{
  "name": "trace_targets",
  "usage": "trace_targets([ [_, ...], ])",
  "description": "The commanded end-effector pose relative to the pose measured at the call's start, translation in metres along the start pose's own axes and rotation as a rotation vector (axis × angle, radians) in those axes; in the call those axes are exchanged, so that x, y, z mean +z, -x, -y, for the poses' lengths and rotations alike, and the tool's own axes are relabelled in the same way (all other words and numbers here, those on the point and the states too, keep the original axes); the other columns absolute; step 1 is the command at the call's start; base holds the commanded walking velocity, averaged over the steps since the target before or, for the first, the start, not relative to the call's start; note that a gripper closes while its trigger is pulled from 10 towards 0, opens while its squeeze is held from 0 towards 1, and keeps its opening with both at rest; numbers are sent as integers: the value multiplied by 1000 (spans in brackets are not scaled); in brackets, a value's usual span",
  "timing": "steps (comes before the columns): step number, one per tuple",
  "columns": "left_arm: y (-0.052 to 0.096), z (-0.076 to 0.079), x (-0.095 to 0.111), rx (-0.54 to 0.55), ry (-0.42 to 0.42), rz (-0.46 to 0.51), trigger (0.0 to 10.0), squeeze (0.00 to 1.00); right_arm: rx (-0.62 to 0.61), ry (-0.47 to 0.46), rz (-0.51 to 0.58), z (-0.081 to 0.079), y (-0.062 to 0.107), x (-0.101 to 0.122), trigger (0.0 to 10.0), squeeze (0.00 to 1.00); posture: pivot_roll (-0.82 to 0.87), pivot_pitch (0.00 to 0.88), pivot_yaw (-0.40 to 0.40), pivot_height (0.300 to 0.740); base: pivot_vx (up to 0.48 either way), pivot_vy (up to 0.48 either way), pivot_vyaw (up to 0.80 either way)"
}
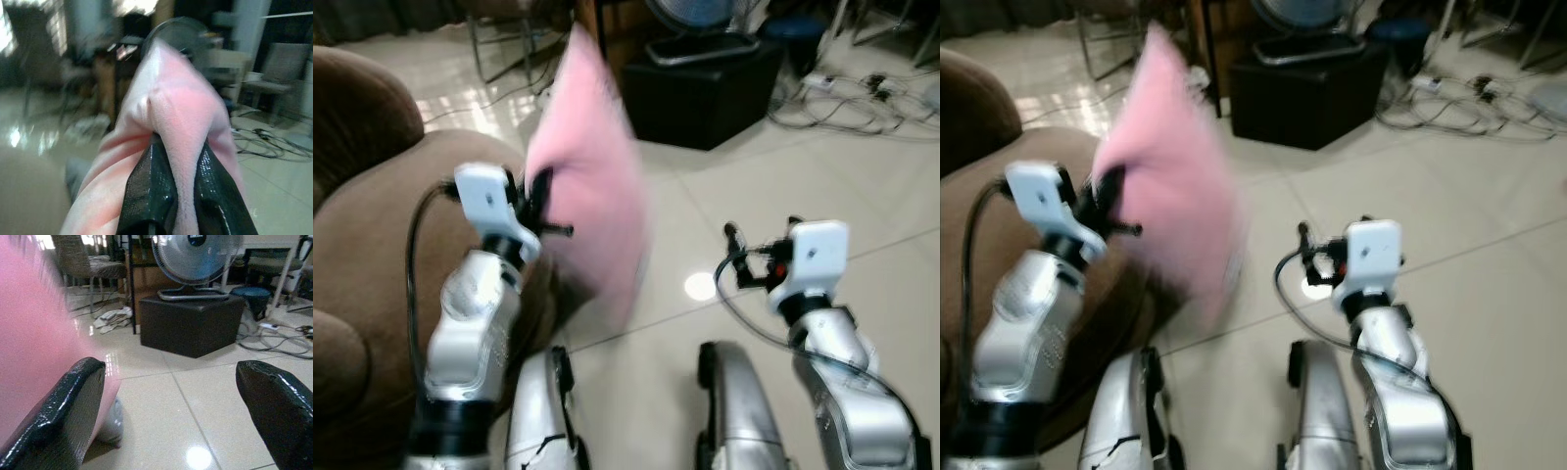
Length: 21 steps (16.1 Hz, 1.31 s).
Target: Move the pillow to the sofa from floor
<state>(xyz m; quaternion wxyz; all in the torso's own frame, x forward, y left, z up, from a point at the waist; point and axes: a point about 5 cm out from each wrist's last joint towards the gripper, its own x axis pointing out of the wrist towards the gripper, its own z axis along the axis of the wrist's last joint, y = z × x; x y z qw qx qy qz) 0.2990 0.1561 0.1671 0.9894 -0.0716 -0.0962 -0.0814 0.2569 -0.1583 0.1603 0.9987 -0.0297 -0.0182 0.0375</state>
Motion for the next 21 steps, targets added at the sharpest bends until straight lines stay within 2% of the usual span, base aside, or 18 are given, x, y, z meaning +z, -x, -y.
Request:
trace_targets([
  [1,2,-4,16,39,6,56,10000,0,0,-21,6,0,-2,5,10000,0,-92,0,23,585,0,0,0],
  [2,7,2,19,-14,41,53,10000,0,7,-29,7,0,-6,6,10000,0,-77,0,2,595,0,0,0],
  [3,10,6,18,-56,18,33,10000,0,20,-30,6,-1,-9,7,10000,0,-66,0,-5,605,0,0,0],
  [4,10,7,18,-59,-14,25,10000,0,30,-34,5,-2,-10,8,10000,0,-62,0,-10,615,0,0,0],
  [5,10,4,16,-9,-27,3,10000,0,38,-37,-5,-4,-10,7,10000,0,-64,0,-14,625,0,0,0],
  [9,2,12,27,-30,-83,65,10000,0,56,-42,-5,-7,-8,10,10000,0,-75,0,-3,665,0,0,0],
  [14,-10,19,31,-62,-54,70,10000,0,48,-69,-6,-6,-12,10,10000,0,-73,0,0,715,0,0,0],
  [17,-13,22,31,-82,-97,74,10000,0,55,-76,-19,-7,-10,8,10000,0,-76,0,7,740,0,0,0],
  [21,-14,23,22,-95,-115,42,10000,0,33,-85,-25,-6,-8,2,10000,0,-81,0,12,740,0,0,0],
])
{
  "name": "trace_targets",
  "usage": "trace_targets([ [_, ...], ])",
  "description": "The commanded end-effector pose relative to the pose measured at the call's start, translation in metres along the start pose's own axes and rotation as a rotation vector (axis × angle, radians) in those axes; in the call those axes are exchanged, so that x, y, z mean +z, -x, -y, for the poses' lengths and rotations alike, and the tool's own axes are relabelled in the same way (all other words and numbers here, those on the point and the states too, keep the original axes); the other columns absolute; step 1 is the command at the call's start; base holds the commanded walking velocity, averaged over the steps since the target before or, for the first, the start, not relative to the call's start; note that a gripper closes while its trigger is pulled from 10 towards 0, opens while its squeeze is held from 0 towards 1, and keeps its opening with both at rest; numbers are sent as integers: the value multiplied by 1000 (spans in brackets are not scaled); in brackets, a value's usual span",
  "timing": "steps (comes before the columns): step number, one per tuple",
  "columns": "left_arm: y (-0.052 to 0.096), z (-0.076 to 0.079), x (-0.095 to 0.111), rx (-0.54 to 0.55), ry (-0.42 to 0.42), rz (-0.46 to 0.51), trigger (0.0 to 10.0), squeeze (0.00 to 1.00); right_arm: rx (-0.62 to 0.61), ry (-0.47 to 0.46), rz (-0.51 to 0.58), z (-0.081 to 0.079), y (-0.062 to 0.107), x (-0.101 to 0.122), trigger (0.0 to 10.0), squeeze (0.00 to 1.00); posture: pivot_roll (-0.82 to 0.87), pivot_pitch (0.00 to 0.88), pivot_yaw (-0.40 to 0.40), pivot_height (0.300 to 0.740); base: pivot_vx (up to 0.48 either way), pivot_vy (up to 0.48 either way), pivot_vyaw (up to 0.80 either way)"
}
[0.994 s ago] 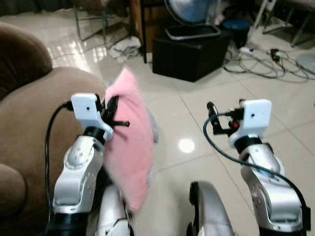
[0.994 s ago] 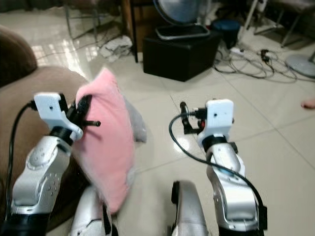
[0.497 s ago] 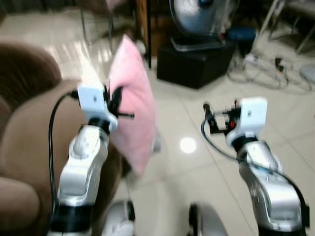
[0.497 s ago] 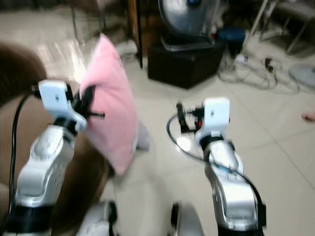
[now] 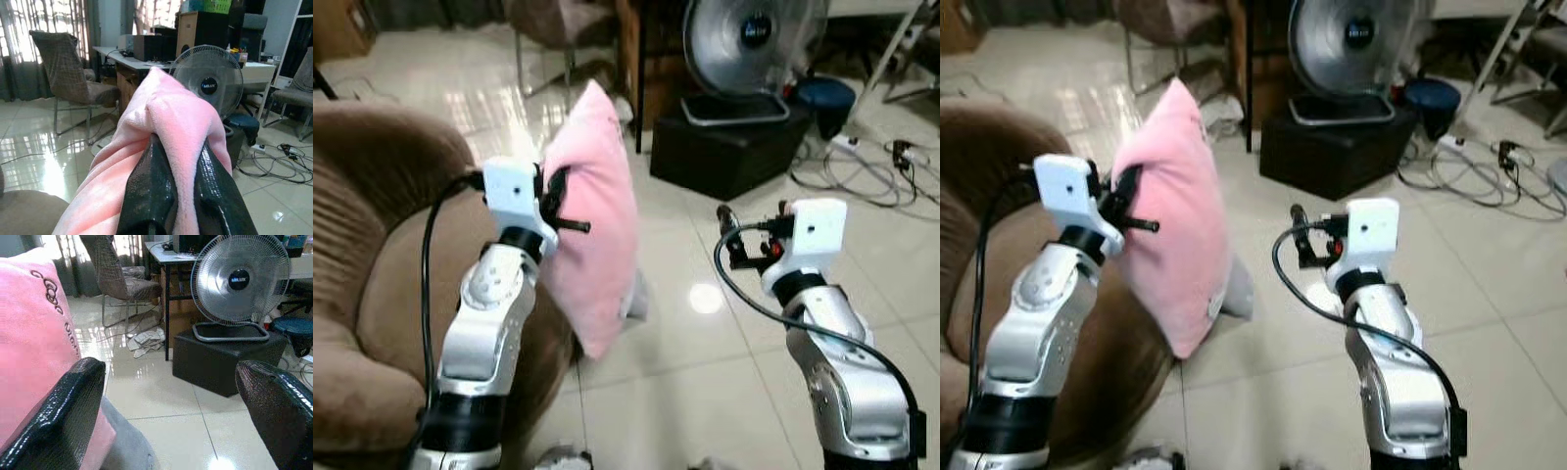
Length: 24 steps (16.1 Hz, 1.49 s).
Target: Move the pillow to the sofa from floor
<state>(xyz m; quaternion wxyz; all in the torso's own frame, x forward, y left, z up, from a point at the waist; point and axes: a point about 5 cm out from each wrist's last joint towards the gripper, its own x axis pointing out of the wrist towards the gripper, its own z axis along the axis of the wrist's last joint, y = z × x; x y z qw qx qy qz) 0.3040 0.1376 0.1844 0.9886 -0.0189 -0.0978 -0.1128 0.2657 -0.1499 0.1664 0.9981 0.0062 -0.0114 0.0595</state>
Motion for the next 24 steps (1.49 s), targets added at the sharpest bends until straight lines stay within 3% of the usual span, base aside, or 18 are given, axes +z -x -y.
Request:
trace_targets([
  [1,-4,3,10,-26,-18,60,10000,0,-2,15,-20,2,2,-5,10000,0,-82,0,12,740,0,0,0],
  [6,-10,3,11,-19,-48,62,10000,0,124,66,-56,-15,3,-13,10000,0,-82,0,12,740,335,0,738],
  [15,-11,-2,13,-30,-101,62,10000,0,263,132,-147,-22,13,-34,10000,0,-71,0,19,740,356,0,800],
  [18,-10,3,5,-64,-112,20,10000,0,215,91,-161,-12,14,-38,10000,0,-75,0,20,740,104,0,533],
  [21,-14,13,-7,-117,-152,-38,10000,0,130,132,-182,0,13,-43,10000,0,-79,0,32,740,0,0,0],
  [24,-24,25,-31,-170,-152,-134,10000,0,121,129,-184,2,15,-45,10000,0,-85,0,36,740,0,0,0],
])
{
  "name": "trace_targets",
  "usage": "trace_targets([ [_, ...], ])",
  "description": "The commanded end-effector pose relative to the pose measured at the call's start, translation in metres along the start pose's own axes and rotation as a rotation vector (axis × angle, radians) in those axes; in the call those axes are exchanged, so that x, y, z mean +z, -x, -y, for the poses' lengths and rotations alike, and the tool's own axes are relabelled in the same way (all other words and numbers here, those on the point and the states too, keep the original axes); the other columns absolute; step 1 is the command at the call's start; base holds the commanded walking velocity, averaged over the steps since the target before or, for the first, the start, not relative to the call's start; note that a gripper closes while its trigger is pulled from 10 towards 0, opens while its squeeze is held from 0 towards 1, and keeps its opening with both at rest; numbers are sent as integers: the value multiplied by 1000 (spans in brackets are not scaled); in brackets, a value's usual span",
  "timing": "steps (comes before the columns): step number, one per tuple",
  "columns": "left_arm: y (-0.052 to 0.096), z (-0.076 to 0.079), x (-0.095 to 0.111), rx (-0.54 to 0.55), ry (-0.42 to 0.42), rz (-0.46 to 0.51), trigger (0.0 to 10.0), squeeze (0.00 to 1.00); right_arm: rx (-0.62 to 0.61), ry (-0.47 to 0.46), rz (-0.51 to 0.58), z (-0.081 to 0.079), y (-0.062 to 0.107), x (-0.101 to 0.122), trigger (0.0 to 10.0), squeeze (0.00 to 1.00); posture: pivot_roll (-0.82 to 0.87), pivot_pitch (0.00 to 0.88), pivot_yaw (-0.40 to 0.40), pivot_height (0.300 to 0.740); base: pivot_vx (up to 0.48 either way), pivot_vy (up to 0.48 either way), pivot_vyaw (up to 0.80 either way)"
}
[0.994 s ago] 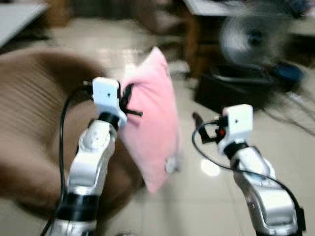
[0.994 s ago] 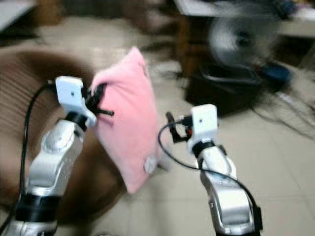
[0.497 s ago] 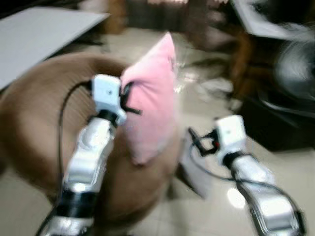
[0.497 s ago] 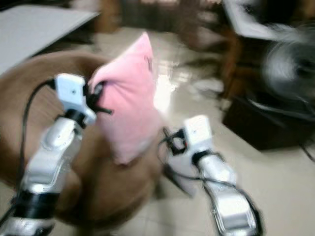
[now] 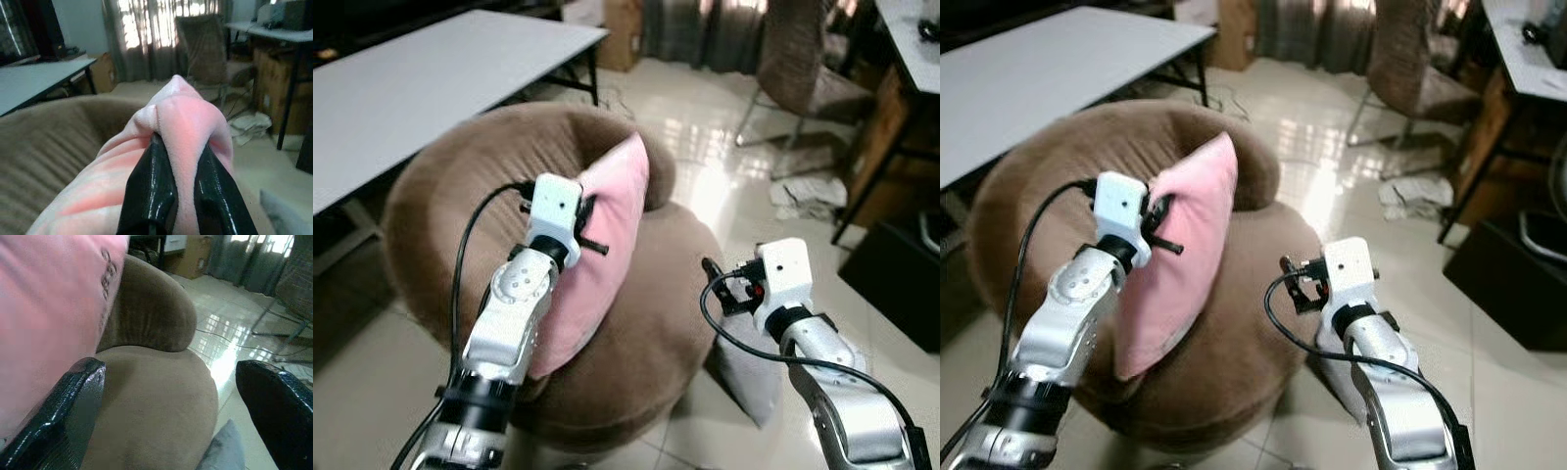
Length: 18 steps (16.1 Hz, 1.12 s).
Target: Move the pillow to the sofa from floor
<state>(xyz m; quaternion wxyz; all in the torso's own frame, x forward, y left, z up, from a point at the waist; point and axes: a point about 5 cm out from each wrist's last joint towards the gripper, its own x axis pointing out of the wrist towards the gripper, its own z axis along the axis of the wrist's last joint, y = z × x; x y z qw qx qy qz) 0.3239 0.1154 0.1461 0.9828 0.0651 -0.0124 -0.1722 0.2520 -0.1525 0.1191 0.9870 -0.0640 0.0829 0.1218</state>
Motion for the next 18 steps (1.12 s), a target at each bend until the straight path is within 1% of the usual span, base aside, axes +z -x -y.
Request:
trace_targets([
  [1,-8,8,11,-33,-27,49,10000,0,-7,1,13,1,1,2,10000,0,-85,0,37,740,0,0,0],
  [2,-18,16,3,-53,-28,16,10000,0,-7,4,15,1,1,1,10000,0,-94,0,45,740,0,0,0],
  [3,-31,20,-3,-18,-3,-16,10000,0,0,-3,29,2,1,2,10000,0,-97,0,48,740,0,0,0],
  [4,-40,19,-4,25,9,-41,10000,0,15,-6,42,2,2,4,10000,0,-103,0,53,740,0,0,0],
  [5,-45,18,-4,51,10,-55,10000,0,33,-4,46,1,3,5,10000,0,-107,0,55,740,0,0,0],
  [6,-55,14,-3,112,10,-88,10000,0,88,6,43,-2,6,5,10000,0,-116,0,60,740,0,0,0],
  [7,-64,4,-3,216,-18,-144,10000,0,177,36,21,-8,12,1,10000,0,-122,0,62,740,0,0,0],
  [8,-66,-5,-4,291,-27,-185,10000,0,225,46,-14,-10,17,-5,10000,0,-127,0,64,740,0,0,0],
  [9,-65,-22,-9,407,-61,-251,10000,0,288,89,-68,-12,25,-16,10000,0,-137,12,72,740,0,0,0],
  [10,-63,-31,-10,439,-66,-274,10000,0,336,102,-92,-14,30,-20,10000,0,-142,18,76,740,0,0,0],
  [11,-63,-35,-11,450,-77,-280,10000,0,355,107,-98,-15,32,-22,10000,0,-142,18,76,740,0,0,0],
  [13,-57,-50,-15,500,-98,-320,10000,0,426,76,-104,-19,38,-22,10000,0,-145,31,80,740,0,0,0],
  [14,-49,-66,-23,537,-123,-379,10000,0,492,59,-108,-20,42,-23,10000,0,-137,41,73,740,0,0,0],
  [15,-46,-70,-26,541,-132,-397,10000,0,509,60,-111,-20,43,-24,10000,0,-137,41,73,740,0,0,0],
  [16,-33,-80,-44,569,-112,-476,10000,1000,563,48,-112,-21,42,-26,10000,0,-126,46,61,740,0,0,0],
  [17,-28,-82,-49,578,-106,-496,10000,1000,575,52,-113,-22,41,-26,10000,0,-124,48,57,740,0,0,0],
  [18,-18,-89,-60,619,-110,-526,10000,1000,591,58,-103,-22,36,-24,10000,0,-117,52,45,740,0,0,0],
])
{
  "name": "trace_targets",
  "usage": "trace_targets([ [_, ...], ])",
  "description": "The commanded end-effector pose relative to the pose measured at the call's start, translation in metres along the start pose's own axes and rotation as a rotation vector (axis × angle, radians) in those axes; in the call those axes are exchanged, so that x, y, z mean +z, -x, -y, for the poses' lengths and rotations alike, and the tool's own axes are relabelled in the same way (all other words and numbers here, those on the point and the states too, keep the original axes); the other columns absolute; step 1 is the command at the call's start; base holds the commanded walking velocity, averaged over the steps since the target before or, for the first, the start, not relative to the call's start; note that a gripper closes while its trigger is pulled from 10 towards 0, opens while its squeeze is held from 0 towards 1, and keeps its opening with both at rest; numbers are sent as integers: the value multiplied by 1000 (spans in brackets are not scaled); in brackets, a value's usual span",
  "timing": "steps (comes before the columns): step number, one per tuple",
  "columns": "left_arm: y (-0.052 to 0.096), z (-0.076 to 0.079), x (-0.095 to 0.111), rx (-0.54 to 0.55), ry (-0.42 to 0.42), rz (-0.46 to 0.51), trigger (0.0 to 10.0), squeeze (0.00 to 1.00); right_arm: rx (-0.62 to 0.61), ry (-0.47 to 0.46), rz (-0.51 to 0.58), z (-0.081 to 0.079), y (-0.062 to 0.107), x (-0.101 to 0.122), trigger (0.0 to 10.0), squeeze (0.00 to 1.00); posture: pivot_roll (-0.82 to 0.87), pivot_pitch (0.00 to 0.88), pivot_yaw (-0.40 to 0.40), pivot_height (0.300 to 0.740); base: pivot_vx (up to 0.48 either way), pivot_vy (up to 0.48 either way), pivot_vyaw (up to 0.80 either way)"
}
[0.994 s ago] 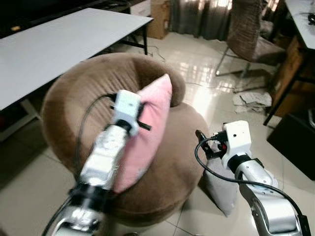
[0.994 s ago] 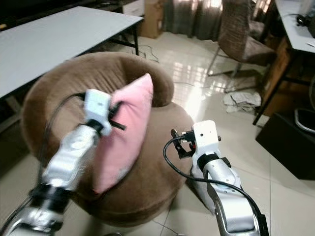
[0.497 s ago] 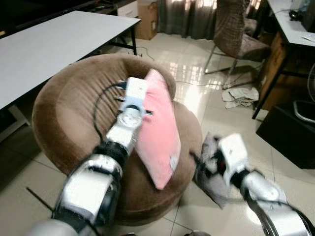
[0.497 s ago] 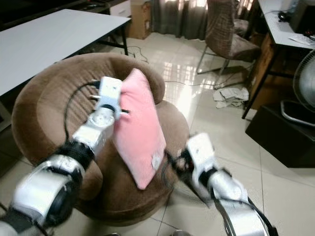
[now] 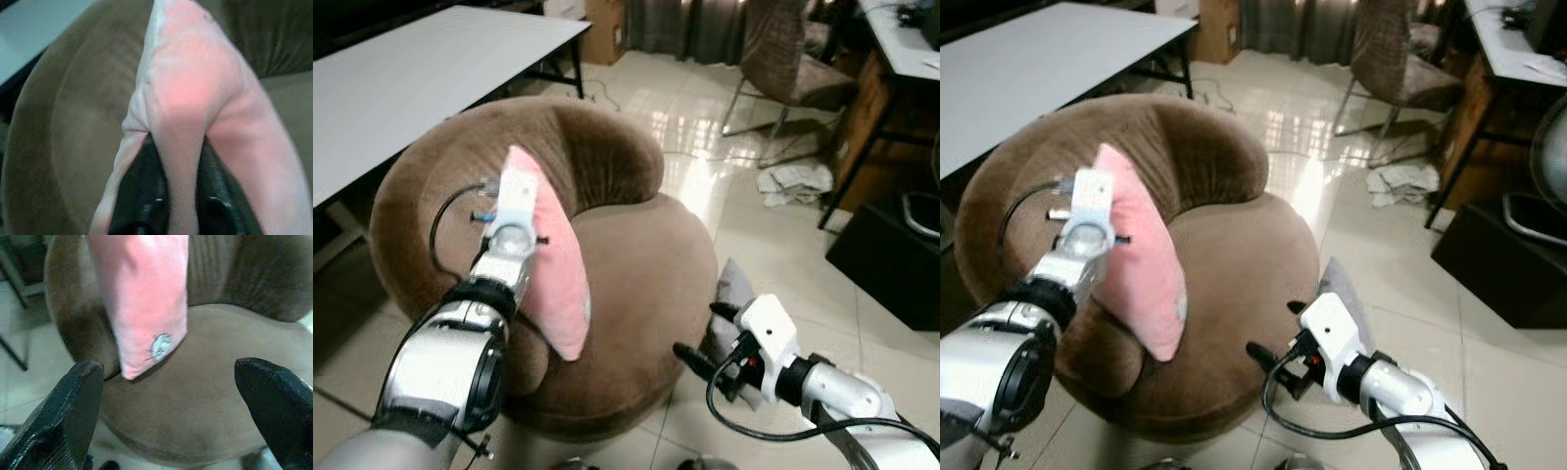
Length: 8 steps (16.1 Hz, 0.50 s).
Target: Move the pillow to the sofa from floor
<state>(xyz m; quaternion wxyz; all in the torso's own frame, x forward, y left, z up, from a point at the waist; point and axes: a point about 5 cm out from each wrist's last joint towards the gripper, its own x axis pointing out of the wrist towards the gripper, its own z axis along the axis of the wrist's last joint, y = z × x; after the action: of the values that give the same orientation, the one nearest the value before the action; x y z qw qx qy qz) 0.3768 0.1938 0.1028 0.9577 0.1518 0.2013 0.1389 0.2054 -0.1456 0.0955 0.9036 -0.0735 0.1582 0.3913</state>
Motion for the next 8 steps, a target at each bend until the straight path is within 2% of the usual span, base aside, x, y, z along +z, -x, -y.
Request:
trace_targets([
  [1,-1,-12,-10,62,15,-29,10000,1000,27,12,38,3,-5,8,10000,0,-115,54,44,740,0,0,0],
  [5,-5,-35,-1,157,72,40,10000,1000,31,17,88,11,-14,20,10000,0,-97,44,37,740,0,0,0],
  [7,-5,-54,16,263,83,145,10000,1000,28,22,109,13,-18,25,10000,0,-92,39,38,740,0,0,0],
  [8,-2,-73,34,362,94,275,10000,1000,18,18,124,14,-18,27,10000,0,-91,38,39,740,0,0,0],
])
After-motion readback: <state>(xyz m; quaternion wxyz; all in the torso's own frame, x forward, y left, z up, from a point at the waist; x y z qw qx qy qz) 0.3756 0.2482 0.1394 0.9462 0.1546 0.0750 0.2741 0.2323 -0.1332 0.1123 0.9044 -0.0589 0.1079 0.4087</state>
